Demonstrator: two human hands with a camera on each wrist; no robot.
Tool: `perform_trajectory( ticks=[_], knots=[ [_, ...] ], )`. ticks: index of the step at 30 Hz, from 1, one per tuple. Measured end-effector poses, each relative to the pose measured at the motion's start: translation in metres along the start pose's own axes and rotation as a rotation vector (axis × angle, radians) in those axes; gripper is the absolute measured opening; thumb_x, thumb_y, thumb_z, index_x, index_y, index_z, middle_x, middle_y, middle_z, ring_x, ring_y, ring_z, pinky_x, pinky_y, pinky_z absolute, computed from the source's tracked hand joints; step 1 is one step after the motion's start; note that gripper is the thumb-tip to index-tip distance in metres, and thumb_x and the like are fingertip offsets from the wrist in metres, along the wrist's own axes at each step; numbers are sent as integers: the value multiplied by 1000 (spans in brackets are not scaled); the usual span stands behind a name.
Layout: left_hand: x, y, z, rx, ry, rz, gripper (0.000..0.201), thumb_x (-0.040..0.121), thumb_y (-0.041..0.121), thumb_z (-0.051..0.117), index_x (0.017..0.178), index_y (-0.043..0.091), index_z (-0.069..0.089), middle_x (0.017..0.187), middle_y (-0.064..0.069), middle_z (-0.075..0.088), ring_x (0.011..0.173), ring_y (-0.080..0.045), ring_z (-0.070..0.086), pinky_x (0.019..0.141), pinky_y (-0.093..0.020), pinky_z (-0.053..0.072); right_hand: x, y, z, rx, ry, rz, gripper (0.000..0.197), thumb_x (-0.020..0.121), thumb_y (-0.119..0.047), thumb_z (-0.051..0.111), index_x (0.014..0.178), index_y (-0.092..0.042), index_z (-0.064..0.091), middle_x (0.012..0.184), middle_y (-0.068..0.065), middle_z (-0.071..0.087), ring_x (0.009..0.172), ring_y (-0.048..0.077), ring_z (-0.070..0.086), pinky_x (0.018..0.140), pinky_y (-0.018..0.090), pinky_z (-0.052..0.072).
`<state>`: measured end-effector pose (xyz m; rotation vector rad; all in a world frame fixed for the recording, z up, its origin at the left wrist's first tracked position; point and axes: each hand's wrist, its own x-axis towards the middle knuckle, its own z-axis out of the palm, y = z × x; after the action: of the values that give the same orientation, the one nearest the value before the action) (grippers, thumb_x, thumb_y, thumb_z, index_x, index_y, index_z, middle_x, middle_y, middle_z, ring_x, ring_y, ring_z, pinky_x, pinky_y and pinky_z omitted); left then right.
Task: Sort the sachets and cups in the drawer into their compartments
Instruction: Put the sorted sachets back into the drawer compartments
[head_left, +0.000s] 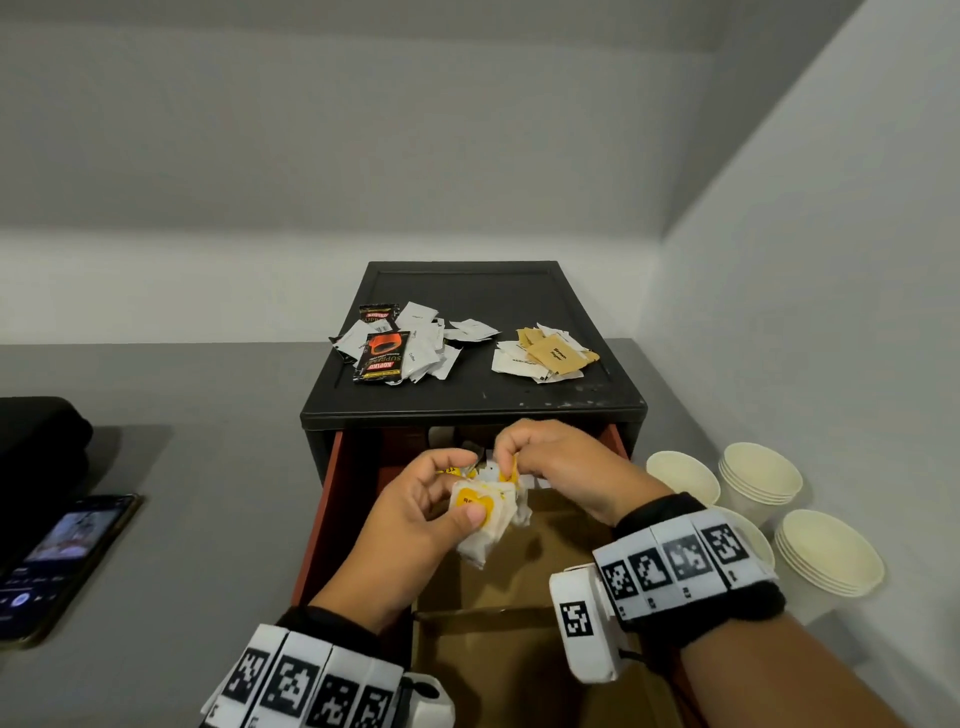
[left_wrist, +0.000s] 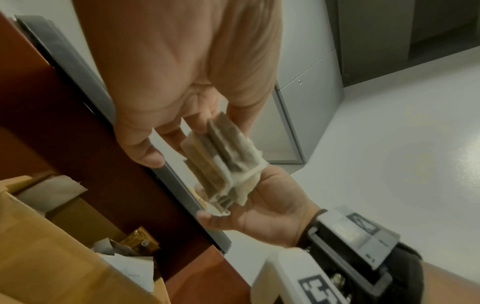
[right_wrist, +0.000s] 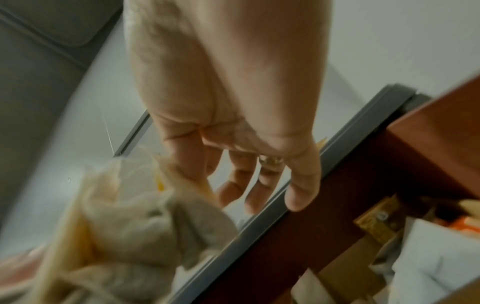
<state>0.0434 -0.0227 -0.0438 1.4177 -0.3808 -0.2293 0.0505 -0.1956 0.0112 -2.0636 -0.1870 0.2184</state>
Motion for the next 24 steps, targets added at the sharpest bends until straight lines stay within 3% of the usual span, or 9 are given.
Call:
perform_trajectory(
  ticks=[3,8,11,14,16,19,22,24],
  knots=[
    [1,-1,2,26,25,-10,36,77,-2,66,107,15,56,80,2,72,76,-10,68,65,-21,52,3,0,13,98,-128,-4,29,83,8,50,71,-17,58,75,-2,54,66,7,49,60,20,39],
    [0,-4,-3,45,120,-14,37,78,-7,65,105,18,59,78,1,71,79,-10,68,67,-19,53,7,9,18,55,-60,-31,15,84,-10,66,88,-22,58,84,-5,57,72,4,51,64,16,45],
    [0,-6,-4,67,156,-20,36,80,-6,65,104,20,61,88,-3,70,84,-13,68,70,-22,54,6,10,19,41,-41,-52,11,87,-8,61,85,-18,65,82,-5,62,71,4,56,68,17,48],
    [2,-8,-5,52,194,-24,33,80,-8,64,101,17,63,85,-3,71,80,-13,67,66,-20,54,0,11,18,137,-75,-37,16,91,-8,54,87,-19,66,86,-4,65,79,5,58,74,16,47],
    [2,-8,-5,49,220,-21,31,79,-8,65,100,14,63,86,-5,71,78,-14,67,64,-20,55,-3,10,19,144,-76,-45,8,88,-13,62,91,-19,66,88,-5,65,78,1,58,70,11,46],
    [3,-7,-1,33,246,-30,30,78,-9,66,100,12,62,87,-9,69,77,-17,67,64,-23,56,-1,12,25,-26,50,-49,11,83,-12,69,93,-15,67,82,-4,62,66,0,54,59,8,44],
    [4,-8,5,-8,287,-85,27,83,-1,65,105,13,60,94,-9,66,83,-20,65,74,-32,56,2,10,29,-59,132,-43,13,83,-7,67,83,-20,65,70,-7,58,56,0,49,55,12,42],
    [4,-9,6,-177,312,-189,27,87,15,61,115,14,57,105,-10,64,91,-23,64,77,-38,54,2,9,27,-25,162,-38,17,84,-7,65,79,-23,63,66,-8,57,50,-2,49,52,12,41]
  ],
)
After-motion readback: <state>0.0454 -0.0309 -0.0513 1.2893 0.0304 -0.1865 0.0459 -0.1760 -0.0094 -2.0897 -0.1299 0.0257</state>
